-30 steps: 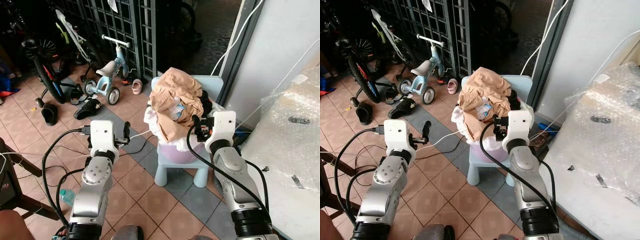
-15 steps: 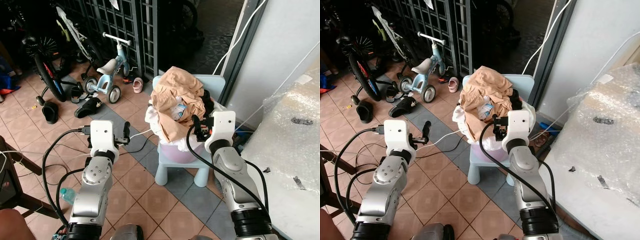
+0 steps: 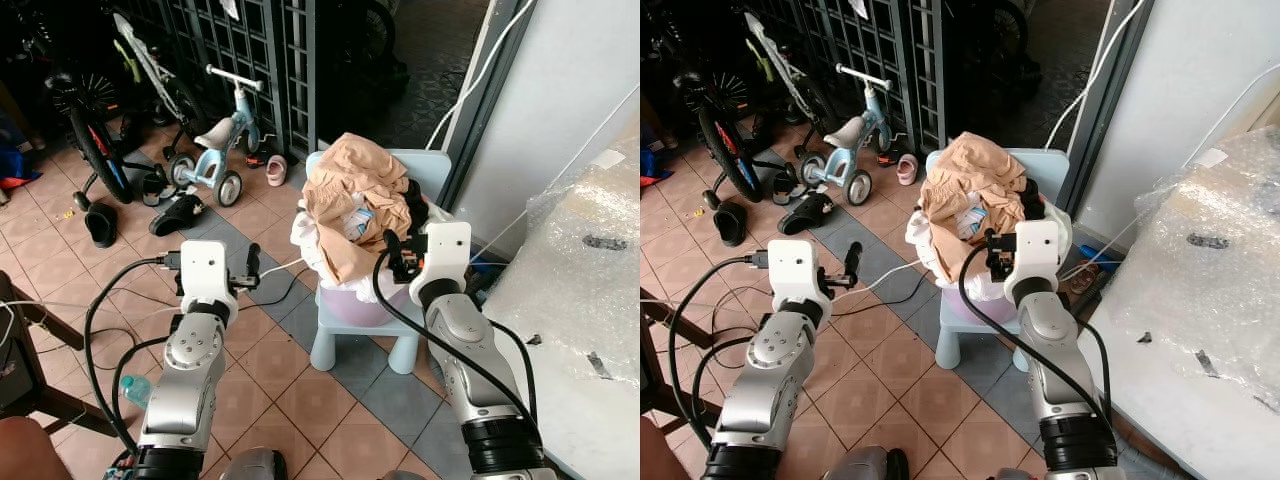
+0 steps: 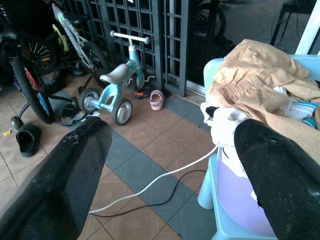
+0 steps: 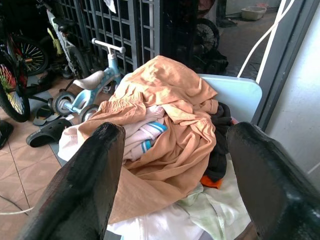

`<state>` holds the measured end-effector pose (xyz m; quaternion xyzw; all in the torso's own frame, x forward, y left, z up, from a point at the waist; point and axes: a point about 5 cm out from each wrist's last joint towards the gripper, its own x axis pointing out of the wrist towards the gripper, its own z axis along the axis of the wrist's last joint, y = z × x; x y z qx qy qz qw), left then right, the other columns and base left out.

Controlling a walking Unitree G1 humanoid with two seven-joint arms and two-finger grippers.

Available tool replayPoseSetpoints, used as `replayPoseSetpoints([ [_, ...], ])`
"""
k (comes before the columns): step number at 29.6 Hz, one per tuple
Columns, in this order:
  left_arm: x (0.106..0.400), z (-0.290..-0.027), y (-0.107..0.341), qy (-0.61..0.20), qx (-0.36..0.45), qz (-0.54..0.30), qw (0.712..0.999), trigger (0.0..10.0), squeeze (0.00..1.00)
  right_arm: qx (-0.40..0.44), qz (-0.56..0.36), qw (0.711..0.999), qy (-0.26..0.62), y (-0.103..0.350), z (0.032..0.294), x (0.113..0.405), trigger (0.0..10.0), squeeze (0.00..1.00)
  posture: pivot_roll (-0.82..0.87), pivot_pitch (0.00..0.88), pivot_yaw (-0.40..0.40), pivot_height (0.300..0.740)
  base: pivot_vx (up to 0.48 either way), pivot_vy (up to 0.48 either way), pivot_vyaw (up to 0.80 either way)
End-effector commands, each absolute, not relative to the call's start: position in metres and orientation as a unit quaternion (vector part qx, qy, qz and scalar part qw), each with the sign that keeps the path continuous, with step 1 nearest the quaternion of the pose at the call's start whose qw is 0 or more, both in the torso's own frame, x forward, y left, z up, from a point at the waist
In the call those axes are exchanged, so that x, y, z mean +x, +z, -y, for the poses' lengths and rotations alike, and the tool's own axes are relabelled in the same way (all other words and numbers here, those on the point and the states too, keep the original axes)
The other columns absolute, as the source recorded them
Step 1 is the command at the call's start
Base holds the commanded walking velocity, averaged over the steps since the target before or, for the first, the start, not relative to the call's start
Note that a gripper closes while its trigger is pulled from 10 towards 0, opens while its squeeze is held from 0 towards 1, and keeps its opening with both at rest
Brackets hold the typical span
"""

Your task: Clothes washing

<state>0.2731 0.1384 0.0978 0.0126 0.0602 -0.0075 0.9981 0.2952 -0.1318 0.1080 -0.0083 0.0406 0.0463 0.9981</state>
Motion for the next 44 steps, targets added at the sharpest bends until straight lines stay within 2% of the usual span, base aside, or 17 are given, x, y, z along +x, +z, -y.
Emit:
replayPoseSetpoints([
  [1,0.274,-0.141,0.098,-0.003,0.018,-0.058,0.998,10.0,0.00,-0.009,-0.040,0.998,0.048,0.111,0.130,0.297,10.0,0.00,-0.05,0.000,0.029,0.740,0.000,0.000,0.00],
  [12,0.274,-0.141,0.098,-0.003,0.018,-0.058,0.998,10.0,0.00,-0.009,-0.040,0.998,0.048,0.111,0.130,0.297,10.0,0.00,-0.05,0.000,0.029,0.740,0.000,0.000,0.00],
  [13,0.275,-0.142,0.099,-0.004,0.028,-0.052,0.998,10.0,0.00,-0.011,-0.041,0.998,0.046,0.110,0.130,0.298,10.0,0.00,0.00,0.000,0.000,0.740,0.000,0.000,0.00],
  [14,0.279,-0.141,0.101,-0.019,0.016,-0.038,0.999,10.0,0.00,0.022,-0.054,0.998,0.037,0.103,0.141,0.300,10.0,0.00,-0.05,0.000,0.009,0.740,0.296,0.000,0.00],
  [16,0.280,-0.141,0.102,-0.025,0.007,-0.033,0.999,10.0,0.00,0.025,-0.053,0.998,0.033,0.102,0.145,0.301,10.0,0.00,-0.05,0.000,0.009,0.740,0.319,0.000,0.00],
  [19,0.280,-0.141,0.102,-0.025,0.006,-0.032,0.999,10.0,0.00,-0.013,-0.045,0.998,0.044,0.105,0.141,0.303,10.0,0.00,-0.05,0.000,0.008,0.740,0.333,0.000,0.00],
  [21,0.280,-0.140,0.102,-0.025,0.005,-0.032,0.999,10.0,0.00,0.010,-0.037,0.997,0.063,0.106,0.136,0.302,10.0,0.00,-0.05,0.000,0.008,0.740,0.349,0.000,0.00],
  [25,0.281,-0.140,0.101,-0.025,0.005,-0.029,0.999,10.0,0.00,-0.013,-0.027,0.998,0.063,0.108,0.133,0.304,10.0,0.00,-0.05,0.000,0.007,0.740,0.352,0.000,0.00],
  [28,0.281,-0.140,0.101,-0.026,0.004,-0.027,0.999,10.0,0.00,0.032,-0.039,0.992,0.114,0.107,0.126,0.301,10.0,0.00,-0.05,0.000,0.007,0.740,0.356,0.000,0.00],
  [31,0.282,-0.140,0.101,-0.025,0.003,-0.027,0.999,10.0,0.00,0.049,-0.034,0.991,0.118,0.108,0.127,0.300,10.0,0.00,-0.05,0.000,0.005,0.740,0.358,0.000,0.00],
  [35,0.282,-0.140,0.101,-0.024,0.005,-0.026,0.999,10.0,0.00,-0.004,-0.029,0.994,0.107,0.105,0.126,0.303,10.0,0.00,-0.05,0.000,0.004,0.740,0.354,0.000,0.00],
  [40,0.283,-0.140,0.101,-0.022,0.005,-0.026,0.999,10.0,0.00,0.005,-0.047,0.993,0.106,0.101,0.124,0.305,10.0,0.00,-0.05,0.000,0.003,0.740,0.343,0.000,0.00],
  [44,0.282,-0.141,0.100,-0.019,0.004,-0.027,0.999,10.0,0.00,-0.010,-0.071,0.986,0.151,0.095,0.120,0.302,10.0,0.00,-0.05,0.000,0.002,0.740,0.353,0.000,0.00],
])
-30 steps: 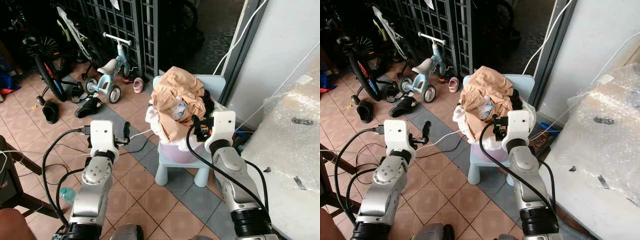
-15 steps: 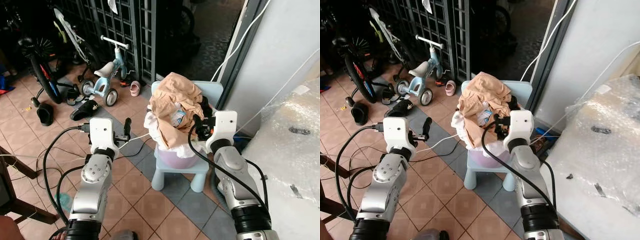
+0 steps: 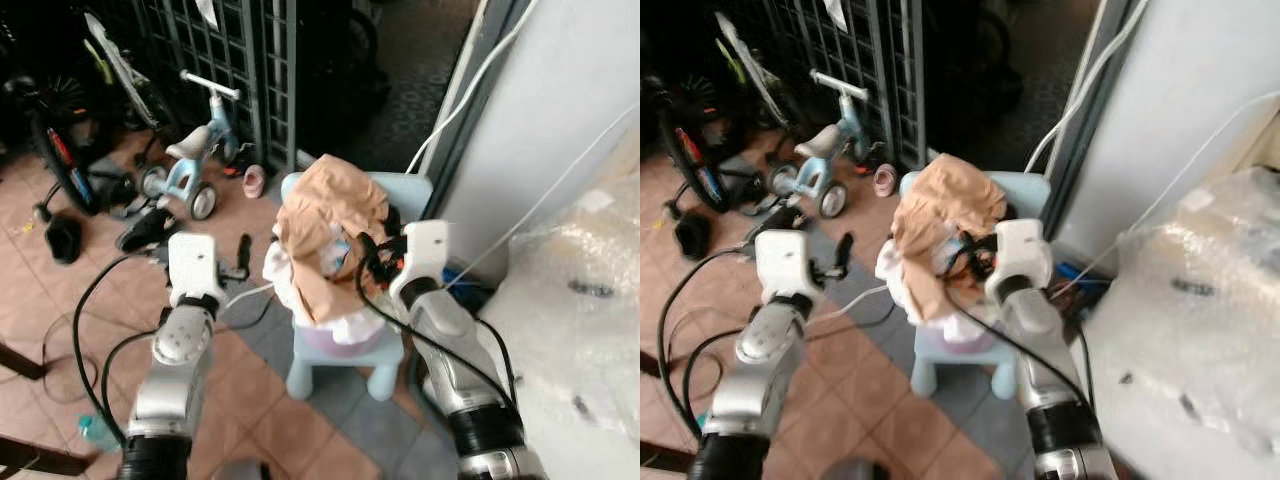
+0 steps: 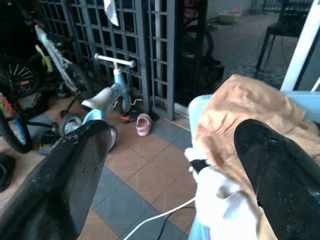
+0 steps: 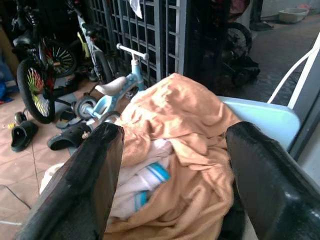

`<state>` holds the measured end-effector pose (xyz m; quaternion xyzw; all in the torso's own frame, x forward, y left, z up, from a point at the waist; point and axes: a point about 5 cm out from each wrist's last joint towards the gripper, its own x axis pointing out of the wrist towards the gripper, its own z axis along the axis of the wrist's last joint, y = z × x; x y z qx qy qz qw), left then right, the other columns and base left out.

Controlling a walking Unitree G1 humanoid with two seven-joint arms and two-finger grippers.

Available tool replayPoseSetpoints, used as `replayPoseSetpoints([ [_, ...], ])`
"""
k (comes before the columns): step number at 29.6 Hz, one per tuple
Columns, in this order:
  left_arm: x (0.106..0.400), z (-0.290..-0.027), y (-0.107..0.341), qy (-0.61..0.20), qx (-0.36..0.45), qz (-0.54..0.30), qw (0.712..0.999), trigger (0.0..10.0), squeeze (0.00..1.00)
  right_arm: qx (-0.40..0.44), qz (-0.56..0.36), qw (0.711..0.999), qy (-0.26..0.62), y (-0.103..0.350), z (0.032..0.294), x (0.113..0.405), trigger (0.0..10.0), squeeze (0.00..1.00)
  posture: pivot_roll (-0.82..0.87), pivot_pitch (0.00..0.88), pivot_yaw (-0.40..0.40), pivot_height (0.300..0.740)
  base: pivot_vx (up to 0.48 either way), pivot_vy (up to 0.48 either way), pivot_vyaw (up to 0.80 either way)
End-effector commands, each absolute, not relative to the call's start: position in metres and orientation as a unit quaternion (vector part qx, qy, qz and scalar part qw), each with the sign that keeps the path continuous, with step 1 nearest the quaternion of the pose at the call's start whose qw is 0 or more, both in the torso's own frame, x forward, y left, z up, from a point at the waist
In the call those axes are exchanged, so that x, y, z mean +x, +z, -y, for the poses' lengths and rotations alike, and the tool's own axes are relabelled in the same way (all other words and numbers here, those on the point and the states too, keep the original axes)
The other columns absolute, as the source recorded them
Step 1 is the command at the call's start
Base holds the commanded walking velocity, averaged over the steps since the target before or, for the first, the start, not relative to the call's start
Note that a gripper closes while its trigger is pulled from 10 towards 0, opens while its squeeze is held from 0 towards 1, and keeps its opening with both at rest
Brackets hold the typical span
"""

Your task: Clothes washing

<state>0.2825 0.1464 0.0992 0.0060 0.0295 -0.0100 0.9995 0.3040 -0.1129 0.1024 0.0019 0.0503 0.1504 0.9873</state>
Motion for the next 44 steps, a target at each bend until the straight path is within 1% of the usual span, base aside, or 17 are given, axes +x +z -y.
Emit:
replayPoseSetpoints([
  [1,0.282,-0.141,0.100,-0.019,0.004,-0.027,0.999,10.0,0.00,-0.011,-0.072,0.986,0.153,0.095,0.121,0.302,10.0,0.00,-0.05,0.000,0.000,0.740,0.442,0.000,0.00],
  [6,0.282,-0.142,0.100,-0.019,0.005,-0.026,0.999,10.0,0.00,0.001,-0.062,0.984,0.170,0.099,0.120,0.303,10.0,0.00,-0.04,0.000,-0.001,0.740,0.444,0.000,0.00],
  [14,0.282,-0.141,0.100,-0.019,0.007,-0.026,0.999,10.0,0.00,0.002,-0.065,0.984,0.163,0.099,0.123,0.305,10.0,0.00,-0.05,0.000,-0.002,0.740,0.450,0.000,0.00],
  [20,0.282,-0.141,0.102,-0.017,0.009,-0.022,1.000,10.0,0.00,-0.012,-0.070,0.985,0.160,0.098,0.126,0.308,10.0,0.00,-0.04,0.000,-0.004,0.740,0.468,0.000,0.00],
  [23,0.281,-0.142,0.102,-0.014,0.001,-0.021,1.000,10.0,0.00,-0.029,-0.090,0.981,0.168,0.094,0.126,0.310,10.0,0.00,-0.04,0.000,-0.005,0.740,0.365,0.000,0.00],
  [26,0.279,-0.144,0.104,0.000,0.005,-0.024,1.000,10.0,0.00,-0.051,-0.119,0.971,0.199,0.086,0.123,0.312,10.0,0.00,-0.01,0.000,-0.011,0.740,0.000,0.000,0.00],
  [28,0.278,-0.145,0.104,0.004,0.007,-0.025,1.000,10.0,0.00,-0.051,-0.124,0.969,0.207,0.084,0.122,0.312,10.0,0.00,-0.01,0.000,-0.013,0.740,0.000,0.000,0.00],
  [29,0.274,-0.150,0.103,0.020,0.009,-0.034,0.999,10.0,0.00,-0.068,-0.136,0.961,0.232,0.081,0.117,0.314,10.0,0.00,0.01,0.000,-0.020,0.740,0.000,0.000,0.00],
  [31,0.268,-0.154,0.102,0.031,0.011,-0.040,0.999,10.0,0.00,-0.082,-0.142,0.954,0.250,0.079,0.114,0.316,10.0,0.00,0.03,0.000,-0.027,0.740,0.000,0.000,0.00],
  [34,0.257,-0.161,0.102,0.042,0.017,-0.047,0.998,10.0,0.00,-0.099,-0.149,0.951,0.252,0.076,0.110,0.323,10.0,0.00,0.07,0.005,-0.042,0.740,0.000,0.000,0.80],
  [37,0.247,-0.164,0.098,0.053,0.018,-0.062,0.996,10.0,0.00,-0.091,-0.180,0.951,0.233,0.070,0.107,0.329,10.0,0.00,0.08,0.023,-0.047,0.740,0.000,0.000,0.80],
  [39,0.243,-0.165,0.097,0.056,0.018,-0.068,0.996,10.0,0.00,-0.091,-0.188,0.950,0.233,0.068,0.105,0.329,10.0,0.00,0.09,0.020,-0.051,0.740,0.000,0.000,0.80],
  [42,0.233,-0.168,0.094,0.062,-0.006,-0.099,0.993,10.0,0.00,-0.093,-0.212,0.943,0.238,0.059,0.096,0.331,10.0,0.00,0.11,0.036,-0.040,0.740,0.000,0.000,0.00],
  [44,0.229,-0.173,0.094,0.072,-0.001,-0.102,0.992,10.0,0.00,-0.096,-0.223,0.942,0.231,0.057,0.094,0.332,10.0,0.00,0.12,0.046,-0.036,0.740,0.000,0.000,0.00],
])
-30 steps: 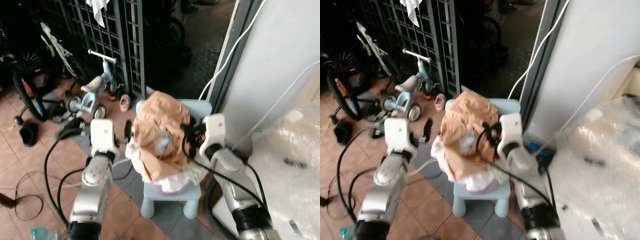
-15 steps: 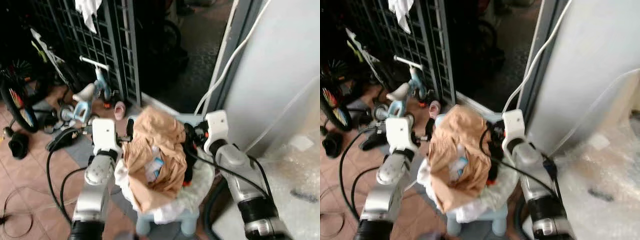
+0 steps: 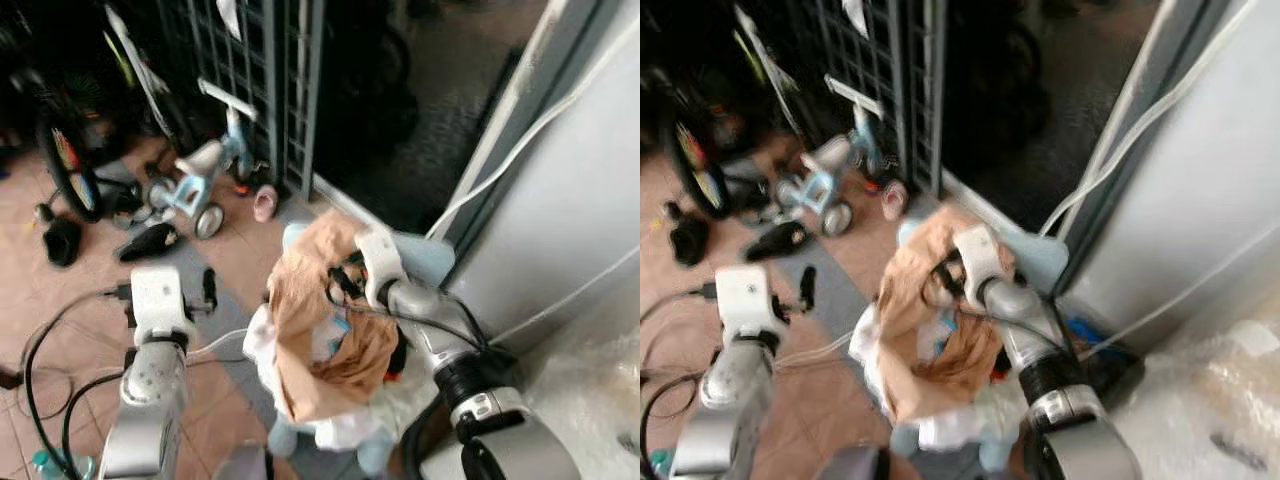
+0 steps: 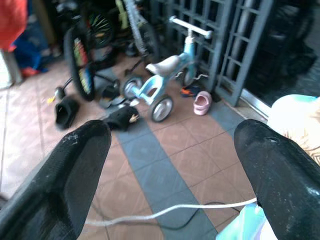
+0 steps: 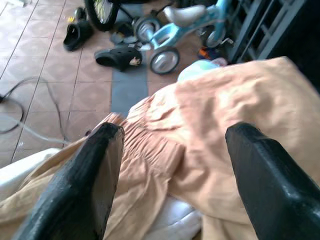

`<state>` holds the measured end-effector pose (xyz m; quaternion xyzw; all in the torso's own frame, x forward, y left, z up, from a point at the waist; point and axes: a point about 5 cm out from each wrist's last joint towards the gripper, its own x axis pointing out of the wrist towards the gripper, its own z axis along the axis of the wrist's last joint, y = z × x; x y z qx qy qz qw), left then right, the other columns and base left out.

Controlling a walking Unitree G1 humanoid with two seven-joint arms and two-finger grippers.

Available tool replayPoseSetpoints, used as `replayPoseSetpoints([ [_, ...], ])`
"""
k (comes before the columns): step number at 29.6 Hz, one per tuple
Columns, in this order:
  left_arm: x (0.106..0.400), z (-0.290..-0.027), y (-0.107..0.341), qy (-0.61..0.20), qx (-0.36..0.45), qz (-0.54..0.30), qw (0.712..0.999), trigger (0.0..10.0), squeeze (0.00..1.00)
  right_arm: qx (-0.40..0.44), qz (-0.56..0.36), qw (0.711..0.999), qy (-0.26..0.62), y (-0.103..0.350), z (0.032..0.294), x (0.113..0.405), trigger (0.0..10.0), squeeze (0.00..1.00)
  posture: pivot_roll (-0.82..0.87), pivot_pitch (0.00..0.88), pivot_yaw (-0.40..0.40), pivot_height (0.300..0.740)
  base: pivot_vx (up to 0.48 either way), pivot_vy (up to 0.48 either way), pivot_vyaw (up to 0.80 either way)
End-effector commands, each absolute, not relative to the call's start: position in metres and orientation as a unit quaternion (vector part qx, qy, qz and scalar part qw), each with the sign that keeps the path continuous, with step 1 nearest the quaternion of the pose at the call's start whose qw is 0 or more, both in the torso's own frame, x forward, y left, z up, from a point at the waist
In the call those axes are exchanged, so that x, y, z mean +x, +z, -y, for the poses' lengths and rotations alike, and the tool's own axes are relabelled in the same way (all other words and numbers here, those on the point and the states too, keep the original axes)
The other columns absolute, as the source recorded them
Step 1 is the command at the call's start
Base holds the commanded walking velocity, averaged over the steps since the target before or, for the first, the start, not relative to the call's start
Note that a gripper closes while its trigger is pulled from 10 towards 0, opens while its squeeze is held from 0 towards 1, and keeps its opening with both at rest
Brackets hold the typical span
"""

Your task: Clothes washing

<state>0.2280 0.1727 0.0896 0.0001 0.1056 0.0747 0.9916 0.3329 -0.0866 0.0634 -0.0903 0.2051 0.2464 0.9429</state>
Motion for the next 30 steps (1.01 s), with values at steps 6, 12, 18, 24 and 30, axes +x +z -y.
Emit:
replayPoseSetpoints([
  [6,0.221,-0.180,0.095,0.069,0.029,-0.111,0.991,10.0,0.00,-0.104,-0.235,0.951,0.175,0.056,0.091,0.342,10.0,0.00,0.14,0.062,-0.033,0.740,0.000,0.000,0.00],
  [12,0.230,-0.168,0.100,0.015,0.048,-0.102,0.993,10.0,0.00,-0.097,-0.259,0.955,0.108,0.057,0.089,0.349,10.0,0.00,0.16,0.069,-0.049,0.740,0.000,0.000,0.00],
  [18,0.224,-0.157,0.088,-0.021,0.075,-0.153,0.985,10.0,0.00,-0.102,-0.241,0.961,0.094,0.063,0.090,0.353,10.0,0.00,0.16,0.085,-0.060,0.740,0.000,0.000,0.00],
  [24,0.199,-0.142,0.075,-0.087,0.078,-0.212,0.970,10.0,0.00,-0.084,-0.253,0.963,0.050,0.054,0.101,0.349,10.0,0.00,0.14,0.158,-0.044,0.740,0.000,0.000,0.00],
  [30,0.186,-0.131,0.077,-0.133,0.081,-0.226,0.962,10.0,0.00,-0.084,-0.274,0.957,0.040,0.038,0.101,0.337,10.0,0.00,0.10,0.218,-0.024,0.740,0.000,0.000,0.00],
])
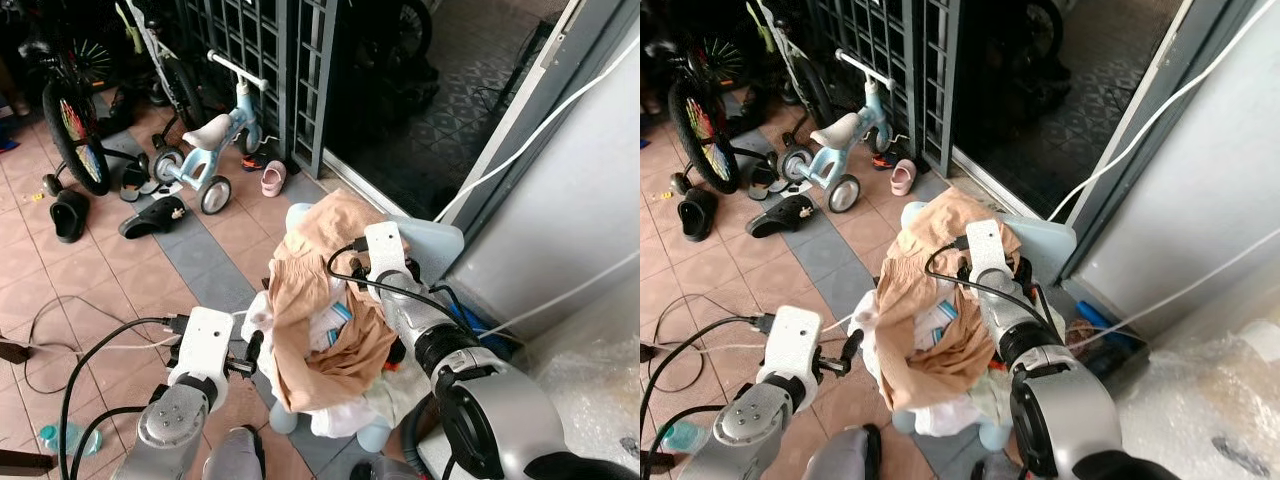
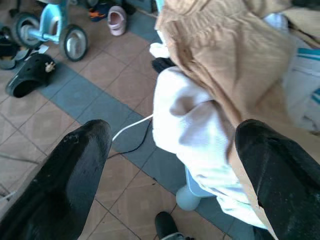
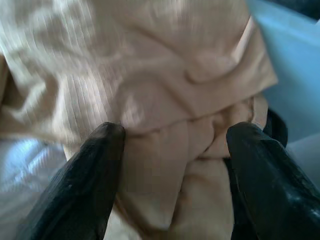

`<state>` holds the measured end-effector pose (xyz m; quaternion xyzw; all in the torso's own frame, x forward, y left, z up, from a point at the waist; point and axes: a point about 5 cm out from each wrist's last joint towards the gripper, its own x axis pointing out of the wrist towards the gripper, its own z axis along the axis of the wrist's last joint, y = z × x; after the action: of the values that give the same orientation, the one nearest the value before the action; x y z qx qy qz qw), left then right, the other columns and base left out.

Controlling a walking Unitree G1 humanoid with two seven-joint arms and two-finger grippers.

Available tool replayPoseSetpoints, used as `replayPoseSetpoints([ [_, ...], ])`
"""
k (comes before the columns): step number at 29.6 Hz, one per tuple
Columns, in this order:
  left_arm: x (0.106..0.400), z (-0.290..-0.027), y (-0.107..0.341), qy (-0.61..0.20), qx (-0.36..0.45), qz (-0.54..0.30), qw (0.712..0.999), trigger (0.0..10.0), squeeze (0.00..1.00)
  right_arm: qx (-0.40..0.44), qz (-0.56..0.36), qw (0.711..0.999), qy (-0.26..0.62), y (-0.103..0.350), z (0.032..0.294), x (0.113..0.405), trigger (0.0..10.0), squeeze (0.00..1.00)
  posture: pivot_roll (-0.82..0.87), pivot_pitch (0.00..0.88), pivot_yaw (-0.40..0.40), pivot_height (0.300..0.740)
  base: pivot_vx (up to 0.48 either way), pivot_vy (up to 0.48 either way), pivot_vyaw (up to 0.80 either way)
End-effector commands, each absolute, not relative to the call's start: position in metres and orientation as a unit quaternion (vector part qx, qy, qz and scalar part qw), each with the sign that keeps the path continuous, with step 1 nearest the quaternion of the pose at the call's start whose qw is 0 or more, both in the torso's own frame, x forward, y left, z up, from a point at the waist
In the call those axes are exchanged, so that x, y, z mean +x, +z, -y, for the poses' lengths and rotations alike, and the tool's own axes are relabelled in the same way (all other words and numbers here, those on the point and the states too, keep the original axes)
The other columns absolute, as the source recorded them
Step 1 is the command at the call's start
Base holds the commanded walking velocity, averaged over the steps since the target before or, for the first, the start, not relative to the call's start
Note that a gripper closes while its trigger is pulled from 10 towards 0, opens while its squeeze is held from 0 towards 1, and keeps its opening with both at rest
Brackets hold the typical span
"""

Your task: Clothes washing

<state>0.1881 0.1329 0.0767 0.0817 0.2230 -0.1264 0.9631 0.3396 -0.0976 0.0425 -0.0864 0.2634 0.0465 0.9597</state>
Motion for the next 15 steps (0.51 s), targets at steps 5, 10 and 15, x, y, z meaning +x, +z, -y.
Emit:
replayPoseSetpoints([
  [5,0.189,-0.115,0.079,-0.170,0.068,-0.228,0.956,10.0,0.00,-0.063,-0.298,0.951,0.046,0.028,0.097,0.328,0.0,0.00,0.06,0.255,-0.029,0.740,0.000,0.000,0.00],
  [10,0.201,-0.104,0.082,-0.169,0.061,-0.214,0.960,10.0,0.00,-0.052,-0.307,0.948,0.063,0.024,0.098,0.325,0.0,0.00,0.03,0.262,-0.046,0.740,0.000,0.000,0.00],
  [15,0.222,-0.092,0.076,-0.136,0.057,-0.234,0.961,10.0,0.00,-0.046,-0.305,0.949,0.061,0.024,0.106,0.326,0.0,0.00,0.04,0.247,-0.046,0.740,0.000,0.000,0.00],
])
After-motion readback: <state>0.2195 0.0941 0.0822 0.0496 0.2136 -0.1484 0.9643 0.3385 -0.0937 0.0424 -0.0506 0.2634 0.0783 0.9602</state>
